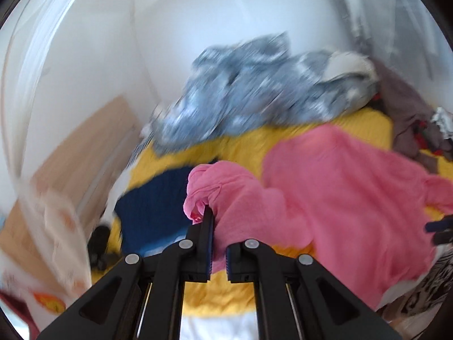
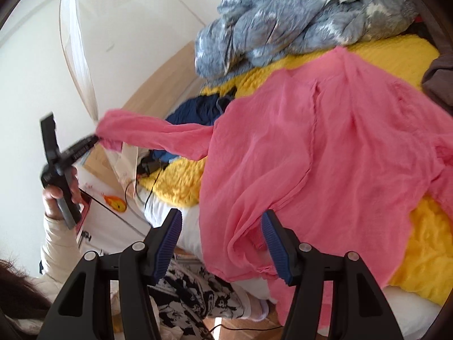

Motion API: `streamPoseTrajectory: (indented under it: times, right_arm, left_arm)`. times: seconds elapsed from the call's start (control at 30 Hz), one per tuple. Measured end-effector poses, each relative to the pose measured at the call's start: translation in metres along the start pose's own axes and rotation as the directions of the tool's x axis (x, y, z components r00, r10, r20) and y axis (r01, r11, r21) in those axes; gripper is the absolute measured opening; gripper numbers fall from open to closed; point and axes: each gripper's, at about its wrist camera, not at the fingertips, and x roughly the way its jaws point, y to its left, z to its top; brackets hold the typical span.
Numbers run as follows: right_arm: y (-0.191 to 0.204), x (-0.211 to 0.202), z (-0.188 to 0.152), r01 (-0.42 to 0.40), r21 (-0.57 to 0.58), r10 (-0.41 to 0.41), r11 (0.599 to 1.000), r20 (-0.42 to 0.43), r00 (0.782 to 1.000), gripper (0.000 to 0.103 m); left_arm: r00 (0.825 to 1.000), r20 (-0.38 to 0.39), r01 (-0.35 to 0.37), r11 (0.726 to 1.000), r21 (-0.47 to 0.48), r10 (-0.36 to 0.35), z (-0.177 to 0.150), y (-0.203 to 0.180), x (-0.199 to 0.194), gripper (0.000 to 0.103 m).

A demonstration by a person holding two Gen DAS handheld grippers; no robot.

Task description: Fold clothes

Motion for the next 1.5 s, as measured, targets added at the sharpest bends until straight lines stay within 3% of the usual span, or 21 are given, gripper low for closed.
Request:
streamPoseTrajectory:
  times: [0.23, 0.33, 0.43, 0.53, 0.67, 0.7, 0.77, 0.87, 0.93, 0.97, 1.07, 1.2, 1.27, 1.4, 1.47, 1.5]
  right_arm:
    - [-0.025, -0.044, 0.001, 0.008, 0.094, -0.022, 0.996, 0.149, 0.989, 0.062]
    - [-0.038, -0.063, 0.0, 0.012, 0.136, -0.04, 0.991, 0.206, 0.978, 0.065]
    - [-0.047, -0.073, -0.001, 0.014, 0.159, -0.051, 0.987, 0.234, 0.971, 0.065]
    - [-0.053, -0.079, -0.003, 0.018, 0.164, -0.057, 0.986, 0.236, 0.97, 0.065]
    - [-0.062, -0.082, -0.007, 0.028, 0.182, -0.071, 0.983, 0.233, 0.97, 0.065]
    - [-0.064, -0.082, -0.007, 0.032, 0.187, -0.075, 0.982, 0.229, 0.971, 0.065]
    - [-0.066, -0.082, -0.008, 0.036, 0.19, -0.079, 0.981, 0.223, 0.972, 0.065]
    - [-0.068, -0.083, -0.008, 0.043, 0.192, -0.085, 0.981, 0.22, 0.972, 0.065]
    - [-0.069, -0.084, -0.008, 0.05, 0.196, -0.094, 0.979, 0.222, 0.971, 0.065]
    - [-0.071, -0.084, -0.007, 0.053, 0.2, -0.098, 0.978, 0.223, 0.97, 0.065]
    - [-0.075, -0.084, -0.003, 0.063, 0.218, -0.112, 0.974, 0.221, 0.969, 0.065]
    - [-0.072, -0.076, 0.007, 0.1, 0.201, -0.14, 0.974, 0.196, 0.971, 0.065]
    - [-0.069, -0.069, 0.014, 0.138, 0.169, -0.167, 0.976, 0.169, 0.971, 0.065]
    - [-0.067, -0.061, 0.039, 0.217, 0.12, -0.234, 0.969, 0.148, 0.961, 0.065]
    - [-0.066, -0.057, 0.063, 0.257, 0.09, -0.269, 0.962, 0.149, 0.952, 0.065]
    - [-0.068, -0.05, 0.08, 0.29, 0.073, -0.297, 0.954, 0.141, 0.944, 0.065]
  left_arm:
    - [0.976, 0.1, 0.177, 0.971, 0.161, -0.194, 0.061, -0.095, -0.015, 0.007]
    - [0.954, 0.053, 0.275, 0.934, 0.229, -0.294, 0.067, -0.138, -0.005, 0.007]
    - [0.927, -0.051, 0.374, 0.897, 0.236, -0.372, 0.051, -0.171, 0.016, 0.007]
    - [0.882, -0.158, 0.469, 0.853, 0.227, -0.443, 0.034, -0.203, 0.037, 0.007]
    - [0.799, -0.295, 0.588, 0.784, 0.199, -0.524, 0.01, -0.246, 0.066, 0.012]
    - [0.778, -0.346, 0.605, 0.773, 0.19, -0.524, 0.001, -0.257, 0.075, 0.014]
    - [0.756, -0.415, 0.61, 0.774, 0.167, -0.506, -0.014, -0.263, 0.086, 0.018]
    - [0.711, -0.405, 0.646, 0.761, 0.055, -0.575, -0.017, -0.24, 0.093, 0.019]
    - [0.68, -0.346, 0.672, 0.738, -0.057, -0.646, -0.012, -0.204, 0.091, 0.028]
    - [0.671, -0.313, 0.682, 0.725, -0.094, -0.672, -0.009, -0.189, 0.089, 0.04]
    - [0.694, -0.187, 0.673, 0.719, -0.172, -0.695, -0.004, -0.138, 0.081, 0.074]
    - [0.684, -0.155, 0.679, 0.7, -0.22, -0.712, -0.007, -0.094, 0.079, 0.076]
    - [0.685, -0.17, 0.68, 0.705, -0.201, -0.708, -0.011, -0.081, 0.075, 0.076]
    - [0.777, -0.128, 0.595, 0.785, -0.17, -0.617, -0.001, -0.056, 0.075, 0.077]
    - [0.817, -0.099, 0.541, 0.815, -0.208, -0.568, 0.018, -0.048, 0.093, 0.078]
    - [0.828, -0.099, 0.521, 0.823, -0.227, -0.551, 0.028, -0.047, 0.106, 0.079]
